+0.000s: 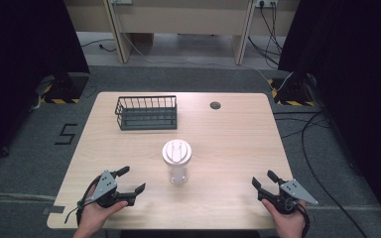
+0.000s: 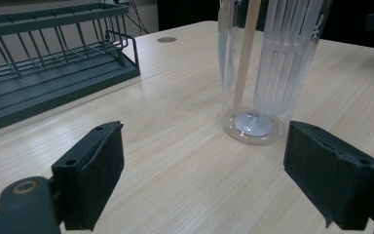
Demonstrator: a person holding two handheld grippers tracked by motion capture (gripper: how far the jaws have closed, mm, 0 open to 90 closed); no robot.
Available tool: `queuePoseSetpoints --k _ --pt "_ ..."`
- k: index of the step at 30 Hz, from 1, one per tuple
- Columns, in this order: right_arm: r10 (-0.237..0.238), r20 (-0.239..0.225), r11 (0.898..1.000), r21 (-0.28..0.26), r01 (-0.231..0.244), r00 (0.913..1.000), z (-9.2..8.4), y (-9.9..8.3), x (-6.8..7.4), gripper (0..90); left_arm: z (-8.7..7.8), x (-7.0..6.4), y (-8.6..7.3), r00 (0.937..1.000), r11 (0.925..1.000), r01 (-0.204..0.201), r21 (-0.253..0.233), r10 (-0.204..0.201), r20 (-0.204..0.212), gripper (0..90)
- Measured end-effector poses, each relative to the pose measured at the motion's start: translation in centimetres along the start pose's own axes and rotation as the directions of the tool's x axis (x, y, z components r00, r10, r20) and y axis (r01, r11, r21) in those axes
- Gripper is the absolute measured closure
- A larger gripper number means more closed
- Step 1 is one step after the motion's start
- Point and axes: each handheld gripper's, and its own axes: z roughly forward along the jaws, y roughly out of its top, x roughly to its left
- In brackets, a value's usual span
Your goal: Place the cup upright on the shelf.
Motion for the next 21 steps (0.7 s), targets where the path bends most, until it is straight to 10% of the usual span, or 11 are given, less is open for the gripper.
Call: queuePoseSetpoints --k 21 --pt "-0.006 0.008 1.0 0.017 0.006 0.9999 0.2 0.1 -0.1 28.7 0.5 -0.2 1.2 0.999 0.9986 -0.032 -0.043 0.033 0.03 14.7"
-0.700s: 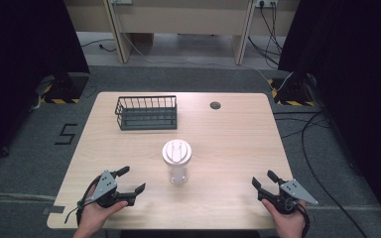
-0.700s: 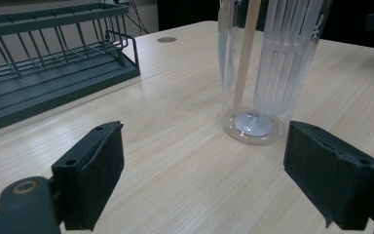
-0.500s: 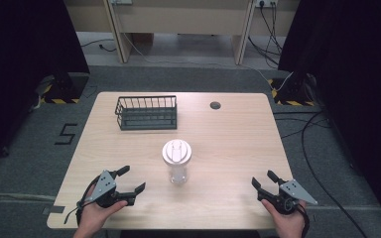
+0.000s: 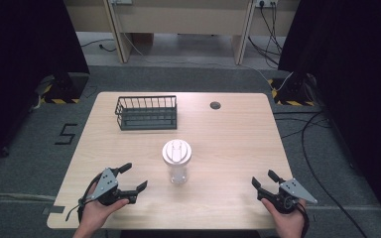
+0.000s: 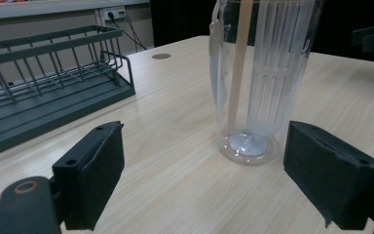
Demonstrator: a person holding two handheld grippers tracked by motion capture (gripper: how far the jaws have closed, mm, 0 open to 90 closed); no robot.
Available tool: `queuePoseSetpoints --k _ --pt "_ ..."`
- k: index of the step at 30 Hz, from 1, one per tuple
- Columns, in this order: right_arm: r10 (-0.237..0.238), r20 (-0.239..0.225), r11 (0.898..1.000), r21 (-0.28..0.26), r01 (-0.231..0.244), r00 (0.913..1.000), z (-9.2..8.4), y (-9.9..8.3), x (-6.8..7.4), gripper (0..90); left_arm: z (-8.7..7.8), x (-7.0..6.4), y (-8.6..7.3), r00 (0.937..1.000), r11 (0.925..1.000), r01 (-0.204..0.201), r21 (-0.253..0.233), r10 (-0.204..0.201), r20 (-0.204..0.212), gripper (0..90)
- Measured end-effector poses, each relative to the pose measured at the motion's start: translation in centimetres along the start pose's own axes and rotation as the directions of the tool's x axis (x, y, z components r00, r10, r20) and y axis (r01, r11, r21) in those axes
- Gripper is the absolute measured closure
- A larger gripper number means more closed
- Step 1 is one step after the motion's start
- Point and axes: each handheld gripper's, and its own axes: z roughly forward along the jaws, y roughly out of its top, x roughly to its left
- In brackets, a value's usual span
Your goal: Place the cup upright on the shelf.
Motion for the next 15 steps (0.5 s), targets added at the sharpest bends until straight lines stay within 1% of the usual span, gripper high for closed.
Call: queuePoseSetpoints --k 2,3,4,7,8,9,10,12,13,15 --pt "0.001 0.002 1.0 0.004 -0.001 1.0 0.0 0.0 0.0 28.9 0.3 0.0 0.3 0.9998 1.0 -0.009 0.004 0.009 0.018 14.6" --pt "0.001 0.002 1.0 0.004 -0.001 1.0 0.0 0.0 0.0 28.9 0.3 0.0 0.3 0.9998 1.0 -0.009 0.004 0.009 0.018 14.6" --pt "0.0 0.004 1.0 0.01 0.0 1.0 0.1 0.0 0.0 29.2 0.7 0.1 0.6 0.9995 1.0 -0.007 0.001 0.007 0.032 14.7" --pt "-0.001 0.004 1.0 0.012 0.001 1.0 0.1 0.1 0.0 29.2 1.0 0.1 0.9 0.999 0.9999 -0.01 -0.002 0.01 0.043 14.7" --pt "-0.002 0.005 1.0 0.013 0.002 1.0 0.2 0.1 0.0 29.3 1.2 0.0 1.0 0.9986 0.9999 -0.014 -0.003 0.014 0.051 14.7" --pt "-0.003 0.005 1.0 0.012 0.003 1.0 0.2 0.1 0.0 29.3 1.6 -0.4 1.1 0.9971 0.9998 -0.021 -0.003 0.021 0.073 14.7" --pt "0.001 0.004 1.0 0.012 -0.001 1.0 0.2 0.1 0.0 29.3 1.6 -0.4 1.1 0.9971 0.9998 -0.021 -0.003 0.021 0.073 14.7" --pt "-0.002 0.005 1.0 0.011 0.002 1.0 0.2 0.1 -0.1 29.3 2.3 -1.0 1.3 0.9938 0.9994 -0.033 -0.003 0.033 0.106 14.6" --pt "-0.002 0.005 1.0 0.011 0.002 1.0 0.2 0.1 -0.1 29.3 2.3 -1.0 1.3 0.9938 0.9994 -0.033 -0.003 0.033 0.106 14.6" --pt "-0.001 0.004 1.0 0.011 0.001 1.0 0.2 0.1 -0.1 29.3 2.9 -1.3 1.5 0.9919 0.999 -0.044 -0.001 0.044 0.119 14.5"
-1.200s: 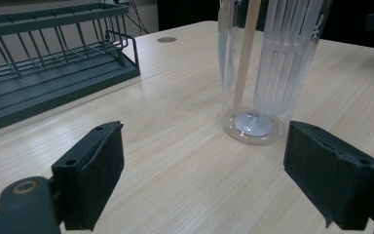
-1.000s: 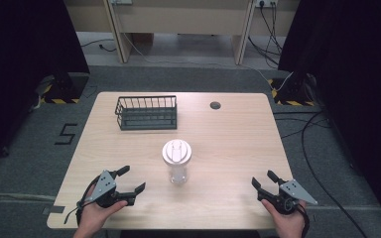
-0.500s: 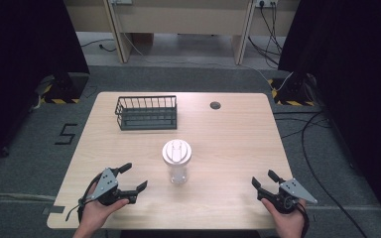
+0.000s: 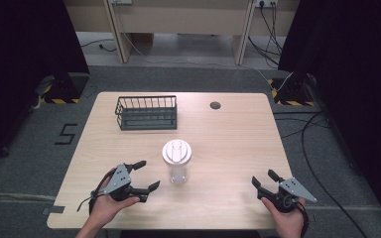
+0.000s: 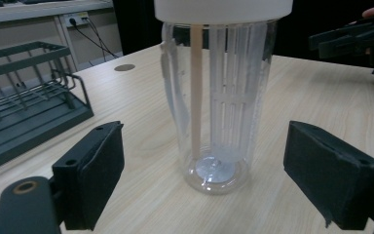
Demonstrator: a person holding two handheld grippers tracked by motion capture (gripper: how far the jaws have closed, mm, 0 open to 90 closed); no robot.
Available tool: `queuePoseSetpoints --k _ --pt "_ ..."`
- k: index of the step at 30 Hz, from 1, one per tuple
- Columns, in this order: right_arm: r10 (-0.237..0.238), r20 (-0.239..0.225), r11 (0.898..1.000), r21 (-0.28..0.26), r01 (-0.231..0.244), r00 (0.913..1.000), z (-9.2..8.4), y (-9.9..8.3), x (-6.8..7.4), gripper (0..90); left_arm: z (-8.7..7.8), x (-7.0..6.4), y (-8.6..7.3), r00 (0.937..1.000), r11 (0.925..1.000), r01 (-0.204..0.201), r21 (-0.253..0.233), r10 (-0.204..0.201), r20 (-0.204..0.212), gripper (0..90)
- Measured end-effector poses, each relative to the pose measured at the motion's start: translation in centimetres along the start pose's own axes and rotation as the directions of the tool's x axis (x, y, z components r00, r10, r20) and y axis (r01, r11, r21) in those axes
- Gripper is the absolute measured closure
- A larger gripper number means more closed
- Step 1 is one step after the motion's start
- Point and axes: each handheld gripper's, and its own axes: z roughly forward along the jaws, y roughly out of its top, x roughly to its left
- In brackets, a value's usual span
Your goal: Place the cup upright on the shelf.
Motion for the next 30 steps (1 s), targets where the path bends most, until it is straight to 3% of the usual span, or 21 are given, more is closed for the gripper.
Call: queuePoseSetpoints --k 16,30 --pt "0.001 -0.001 1.0 0.004 -0.001 1.0 0.0 0.0 0.0 29.5 4.5 -0.6 0.8 0.9982 0.9994 -0.029 0.019 0.028 0.053 14.4" --pt "0.006 -0.004 1.0 0.007 -0.006 1.0 0.1 0.0 0.0 29.6 7.3 -0.3 0.8 0.9971 0.9996 -0.01 0.025 0.009 0.076 14.4"
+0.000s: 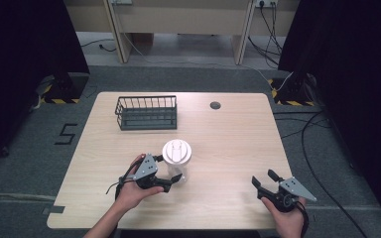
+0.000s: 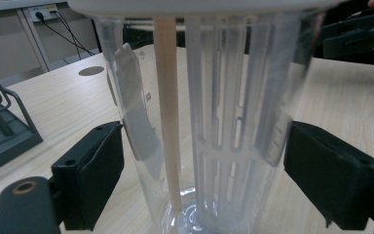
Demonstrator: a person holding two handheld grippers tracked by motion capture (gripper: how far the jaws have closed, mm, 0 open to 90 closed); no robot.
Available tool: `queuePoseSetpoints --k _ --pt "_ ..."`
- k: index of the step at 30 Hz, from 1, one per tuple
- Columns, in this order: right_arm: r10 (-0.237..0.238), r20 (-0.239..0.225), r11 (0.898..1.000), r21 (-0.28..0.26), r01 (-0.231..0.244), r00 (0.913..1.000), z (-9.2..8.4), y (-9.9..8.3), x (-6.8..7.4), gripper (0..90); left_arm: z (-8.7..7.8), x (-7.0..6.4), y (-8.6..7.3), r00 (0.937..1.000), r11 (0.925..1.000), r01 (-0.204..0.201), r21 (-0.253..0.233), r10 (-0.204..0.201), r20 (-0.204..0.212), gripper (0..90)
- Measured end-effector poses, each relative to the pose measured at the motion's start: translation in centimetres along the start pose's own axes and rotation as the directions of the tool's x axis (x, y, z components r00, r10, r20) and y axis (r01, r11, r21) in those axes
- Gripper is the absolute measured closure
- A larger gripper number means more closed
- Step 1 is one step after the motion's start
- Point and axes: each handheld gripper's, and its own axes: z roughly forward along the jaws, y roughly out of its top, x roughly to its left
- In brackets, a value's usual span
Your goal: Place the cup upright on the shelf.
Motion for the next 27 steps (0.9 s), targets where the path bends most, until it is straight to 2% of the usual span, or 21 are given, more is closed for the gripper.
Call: queuePoseSetpoints --k 6,8,16,27 --pt "-0.001 0.001 1.0 0.005 0.001 1.0 0.0 0.0 0.0 29.6 0.9 0.1 0.1 0.9998 0.9998 0.01 -0.02 -0.01 0.016 14.4" --pt "-0.002 0.002 1.0 0.007 0.002 1.0 0.0 0.0 0.0 29.7 1.2 0.2 0.0 0.9995 0.9992 0.026 -0.032 -0.025 0.022 14.5" --pt "-0.007 0.0 1.0 0.014 0.007 1.0 0.1 0.0 0.0 29.9 1.5 0.3 -0.3 0.9989 0.9973 0.037 -0.063 -0.035 0.03 16.9" --pt "-0.005 -0.002 1.0 0.014 0.005 1.0 0.0 0.0 -0.1 30.0 1.4 0.3 -0.1 0.9991 0.9981 0.033 -0.052 -0.032 0.026 17.1"
